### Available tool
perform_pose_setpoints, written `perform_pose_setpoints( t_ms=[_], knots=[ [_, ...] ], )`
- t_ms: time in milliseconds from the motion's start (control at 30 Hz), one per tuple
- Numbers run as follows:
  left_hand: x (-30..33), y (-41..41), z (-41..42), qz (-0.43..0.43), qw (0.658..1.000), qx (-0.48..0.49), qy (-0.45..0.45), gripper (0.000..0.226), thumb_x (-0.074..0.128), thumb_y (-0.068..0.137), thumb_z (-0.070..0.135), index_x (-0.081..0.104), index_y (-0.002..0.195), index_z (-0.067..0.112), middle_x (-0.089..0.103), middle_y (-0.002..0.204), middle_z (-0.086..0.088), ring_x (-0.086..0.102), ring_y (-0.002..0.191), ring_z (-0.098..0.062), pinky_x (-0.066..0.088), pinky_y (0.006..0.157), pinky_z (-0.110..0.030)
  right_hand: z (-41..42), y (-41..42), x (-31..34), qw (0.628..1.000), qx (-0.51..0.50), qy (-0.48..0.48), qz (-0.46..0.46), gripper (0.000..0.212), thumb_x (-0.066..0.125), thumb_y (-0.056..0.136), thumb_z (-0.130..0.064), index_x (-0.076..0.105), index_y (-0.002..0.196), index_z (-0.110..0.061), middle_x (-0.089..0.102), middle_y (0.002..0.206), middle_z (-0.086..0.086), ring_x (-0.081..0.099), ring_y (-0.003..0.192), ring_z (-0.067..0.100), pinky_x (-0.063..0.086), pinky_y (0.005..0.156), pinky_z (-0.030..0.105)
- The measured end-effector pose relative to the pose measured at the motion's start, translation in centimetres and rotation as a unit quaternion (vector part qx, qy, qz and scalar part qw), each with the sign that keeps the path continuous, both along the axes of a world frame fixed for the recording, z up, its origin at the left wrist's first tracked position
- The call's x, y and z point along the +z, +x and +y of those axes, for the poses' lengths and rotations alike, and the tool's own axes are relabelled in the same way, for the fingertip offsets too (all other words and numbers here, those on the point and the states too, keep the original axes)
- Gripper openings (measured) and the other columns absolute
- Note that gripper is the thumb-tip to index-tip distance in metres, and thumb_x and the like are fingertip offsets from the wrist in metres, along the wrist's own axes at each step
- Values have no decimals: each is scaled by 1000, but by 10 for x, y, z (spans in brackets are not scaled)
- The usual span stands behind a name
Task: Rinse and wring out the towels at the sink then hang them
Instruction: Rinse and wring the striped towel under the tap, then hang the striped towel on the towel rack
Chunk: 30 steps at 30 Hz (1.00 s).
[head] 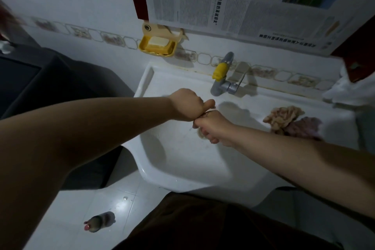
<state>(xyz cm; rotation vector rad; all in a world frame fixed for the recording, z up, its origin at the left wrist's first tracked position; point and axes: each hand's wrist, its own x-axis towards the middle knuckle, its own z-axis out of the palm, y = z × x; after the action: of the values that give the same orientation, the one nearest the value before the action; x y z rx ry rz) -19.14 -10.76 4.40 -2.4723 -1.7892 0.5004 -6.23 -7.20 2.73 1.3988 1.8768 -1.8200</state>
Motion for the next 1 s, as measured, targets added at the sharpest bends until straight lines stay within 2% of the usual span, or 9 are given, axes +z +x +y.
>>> perform_pose_setpoints(
  t_ms=[167,300,400,567,733,800,867,933,1000],
  knots=[
    [6,-8,11,14,997,-60,40,38,34,102,32,33,132,10,64,90,-9,52,68,-31,36,60,-30,-4,1,15,990,-72,-111,44,20,53,84,-9,42,70,-18,25,49,-4,16,38,9,14,38,16],
    [6,-16,12,-76,977,-153,130,42,65,87,23,35,111,8,58,57,-10,51,40,-30,36,44,-24,-7,3,21,980,-94,-160,69,22,52,83,-8,36,71,-19,22,53,-3,13,40,9,13,37,17],
    [3,-17,13,-95,964,-180,169,48,76,79,22,39,106,7,54,49,-9,47,32,-28,36,40,-21,-10,9,24,975,-102,-180,78,28,51,83,-7,31,68,-20,22,51,-4,13,39,9,12,36,17],
    [3,-12,14,-110,944,-202,237,42,71,83,26,40,104,8,55,49,-6,49,33,-25,30,41,-19,-8,17,27,970,-94,-202,96,30,49,85,-7,30,66,-20,21,50,-5,13,38,8,12,35,17],
    [-7,-7,2,-126,946,-182,236,26,43,94,35,42,103,10,56,52,-3,50,36,-24,37,39,-20,-3,26,19,969,-11,-231,86,30,52,86,-11,32,67,-22,22,56,-5,13,40,7,9,36,17],
    [-14,-6,-6,-134,955,-145,223,27,40,93,35,42,104,11,60,60,-6,54,43,-25,39,40,-23,5,30,15,972,61,-208,89,25,54,90,-14,38,71,-22,31,58,-5,21,42,5,11,38,18],
    [-21,-9,-15,-162,961,-69,211,30,39,90,36,48,103,10,62,82,-11,59,60,-27,45,42,-28,15,32,13,979,116,-142,86,14,54,94,-24,46,84,-19,41,64,-4,33,48,6,18,40,17],
    [-28,-7,-23,-190,959,29,209,35,44,87,39,56,100,9,57,99,-13,58,75,-29,48,50,-33,24,32,11,987,153,0,45,24,53,94,-40,47,101,-17,49,74,-1,45,59,10,31,46,20],
    [-30,-4,-28,-233,946,158,159,38,60,84,44,56,104,12,56,103,-10,56,85,-28,48,64,-36,31,32,8,980,160,110,34,35,53,92,-44,44,114,-18,56,95,2,55,76,14,41,59,24]
  ],
)
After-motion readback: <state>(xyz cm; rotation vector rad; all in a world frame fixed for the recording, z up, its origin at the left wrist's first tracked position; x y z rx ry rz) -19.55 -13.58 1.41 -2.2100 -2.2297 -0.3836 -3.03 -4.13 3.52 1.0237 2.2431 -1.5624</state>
